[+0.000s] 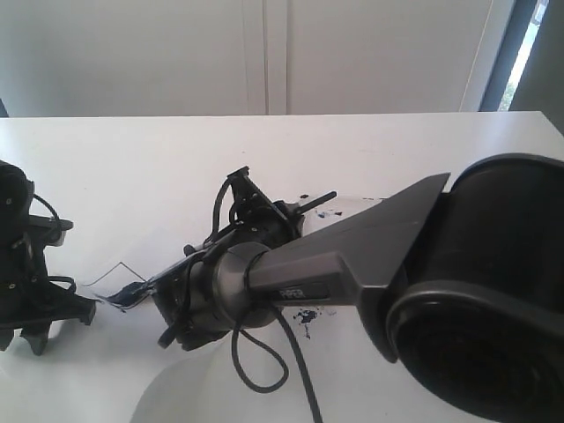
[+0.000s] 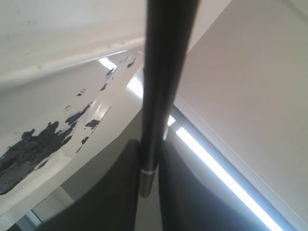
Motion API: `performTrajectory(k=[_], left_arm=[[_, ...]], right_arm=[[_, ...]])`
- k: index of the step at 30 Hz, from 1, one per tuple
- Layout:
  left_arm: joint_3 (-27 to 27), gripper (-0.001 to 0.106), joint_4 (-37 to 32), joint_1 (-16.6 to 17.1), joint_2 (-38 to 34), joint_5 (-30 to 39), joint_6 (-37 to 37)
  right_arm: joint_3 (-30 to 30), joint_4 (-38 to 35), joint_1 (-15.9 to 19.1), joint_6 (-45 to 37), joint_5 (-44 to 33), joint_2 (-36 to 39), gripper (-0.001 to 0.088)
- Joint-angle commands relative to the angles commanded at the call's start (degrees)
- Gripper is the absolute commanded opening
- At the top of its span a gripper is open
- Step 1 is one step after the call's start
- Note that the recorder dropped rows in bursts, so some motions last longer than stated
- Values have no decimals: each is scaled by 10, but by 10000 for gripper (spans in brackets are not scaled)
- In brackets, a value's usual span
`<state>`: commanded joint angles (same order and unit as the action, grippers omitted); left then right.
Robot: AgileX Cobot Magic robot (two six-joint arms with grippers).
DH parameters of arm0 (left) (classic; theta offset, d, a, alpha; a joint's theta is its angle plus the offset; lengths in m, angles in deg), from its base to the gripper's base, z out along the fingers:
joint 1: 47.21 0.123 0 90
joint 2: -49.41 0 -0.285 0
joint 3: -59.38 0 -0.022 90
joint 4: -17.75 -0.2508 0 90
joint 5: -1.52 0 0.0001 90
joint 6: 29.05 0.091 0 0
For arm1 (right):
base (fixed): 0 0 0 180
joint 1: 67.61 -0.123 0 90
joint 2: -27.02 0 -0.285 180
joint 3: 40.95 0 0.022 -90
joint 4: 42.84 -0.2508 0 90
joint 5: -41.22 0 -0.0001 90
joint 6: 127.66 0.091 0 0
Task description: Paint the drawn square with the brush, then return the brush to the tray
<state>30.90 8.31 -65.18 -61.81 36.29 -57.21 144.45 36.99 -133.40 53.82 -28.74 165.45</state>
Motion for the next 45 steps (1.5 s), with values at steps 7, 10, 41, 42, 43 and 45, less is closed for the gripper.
performTrajectory(k=[7,10,41,42,43,45], left_arm=[[0,479,-2,0,57,-15,-2],[0,479,-2,0,113,-22,-1],[27,479,105,6,256,-22,92],[20,479,116,6,245,-28,99],[11,479,132,4,235,-36,115],[-8,479,158,-1,216,-51,137]], right_arm=[[0,2,33,0,0,0,0],[0,2,40,0,0,0,0],[0,1,35,0,0,0,0],[0,1,33,0,0,0,0],[0,1,31,1,0,0,0],[0,2,28,1,0,0,0]])
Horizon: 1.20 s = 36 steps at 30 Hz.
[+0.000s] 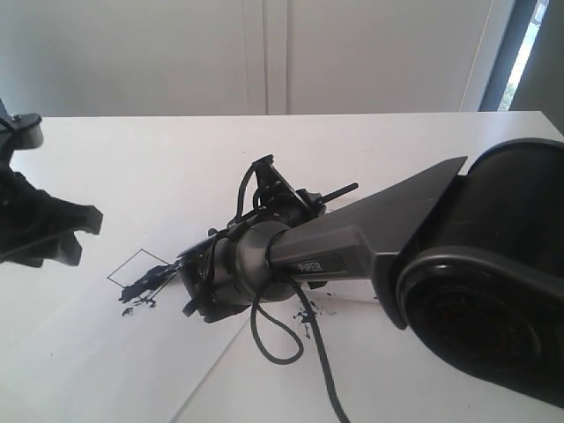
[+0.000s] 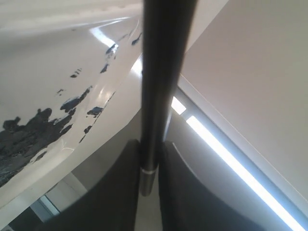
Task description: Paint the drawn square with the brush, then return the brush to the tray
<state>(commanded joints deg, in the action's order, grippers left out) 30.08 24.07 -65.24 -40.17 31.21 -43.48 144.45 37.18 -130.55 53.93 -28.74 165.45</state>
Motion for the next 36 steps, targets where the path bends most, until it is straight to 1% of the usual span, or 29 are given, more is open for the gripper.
performTrajectory(k=[4,6,12,19,24,28,32,36], left_arm=[[-33,479,18,-14,-33,-34,3],[-44,479,23,-16,-47,-46,3],[-58,479,23,-16,-101,-48,-1],[-62,479,22,-15,-175,-65,-4],[-62,479,22,-15,-186,-63,-4],[-62,479,22,-15,-186,-63,-4],[-62,479,22,-15,-186,-61,-4],[-57,479,22,-15,-186,-60,-3]], right_arm=[[0,0,-5,0,0,0,0],[0,0,-7,0,0,0,0],[0,1,-11,0,0,0,0],[0,0,-10,-3,0,0,0],[0,3,-22,-3,0,-15,0],[0,-29,-55,-5,0,-17,0],[0,-54,-71,-5,0,-17,0],[0,-71,-77,-5,0,-17,0]])
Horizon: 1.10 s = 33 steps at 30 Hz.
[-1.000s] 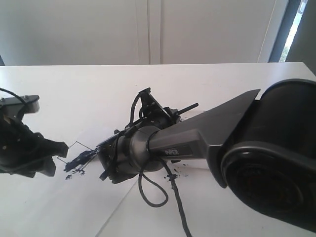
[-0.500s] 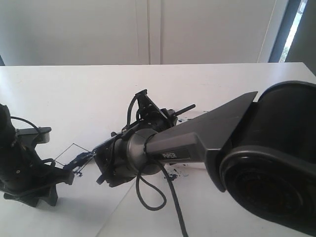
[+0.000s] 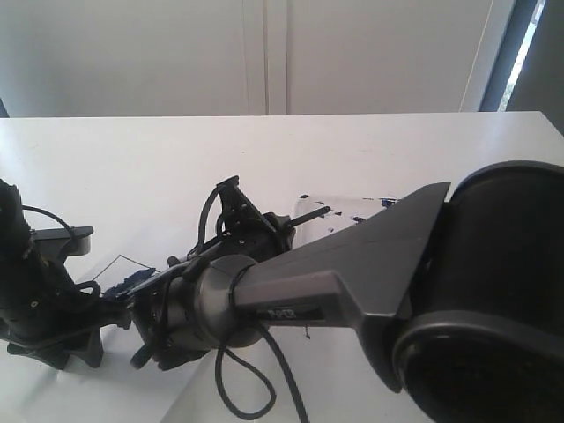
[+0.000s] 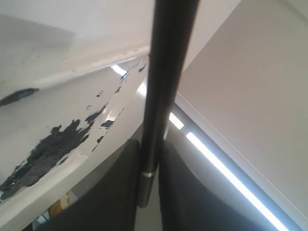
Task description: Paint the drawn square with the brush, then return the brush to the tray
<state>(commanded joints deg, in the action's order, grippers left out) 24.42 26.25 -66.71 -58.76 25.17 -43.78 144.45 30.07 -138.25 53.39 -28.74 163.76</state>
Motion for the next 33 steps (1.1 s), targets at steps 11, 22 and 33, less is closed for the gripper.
performTrajectory(k=[11,22,33], left_arm=[[0,479,-3,0,0,15,2],[0,479,-3,0,0,15,9],[0,479,-3,0,0,13,12]], right_arm=[[0,16,38,-11,0,4,0],[0,49,93,-11,0,5,0],[1,68,37,-11,0,1,0]])
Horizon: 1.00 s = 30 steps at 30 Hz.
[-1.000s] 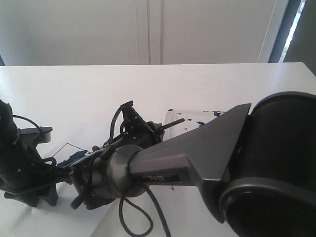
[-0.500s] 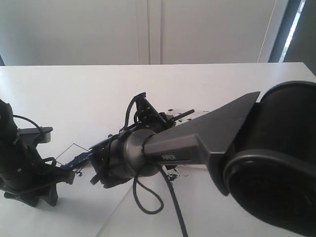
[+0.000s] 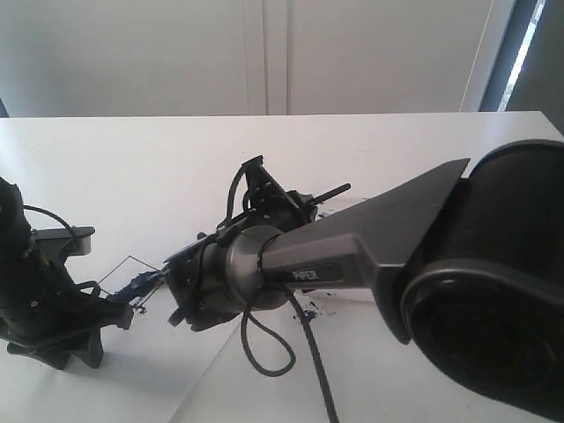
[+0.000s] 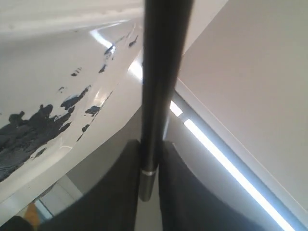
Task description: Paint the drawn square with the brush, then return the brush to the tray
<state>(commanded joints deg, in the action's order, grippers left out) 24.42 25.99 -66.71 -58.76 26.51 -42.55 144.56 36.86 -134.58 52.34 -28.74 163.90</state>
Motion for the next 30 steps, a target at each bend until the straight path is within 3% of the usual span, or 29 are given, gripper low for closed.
performTrajectory(k=[6,18,30], left_arm=[[0,479,0,0,0,2,4],[0,479,0,0,0,3,9],[0,479,2,0,0,1,11]], right_arm=[[1,18,-16,0,0,1,0],[65,10,-16,0,0,-3,0],[68,9,-6,0,0,0,0]])
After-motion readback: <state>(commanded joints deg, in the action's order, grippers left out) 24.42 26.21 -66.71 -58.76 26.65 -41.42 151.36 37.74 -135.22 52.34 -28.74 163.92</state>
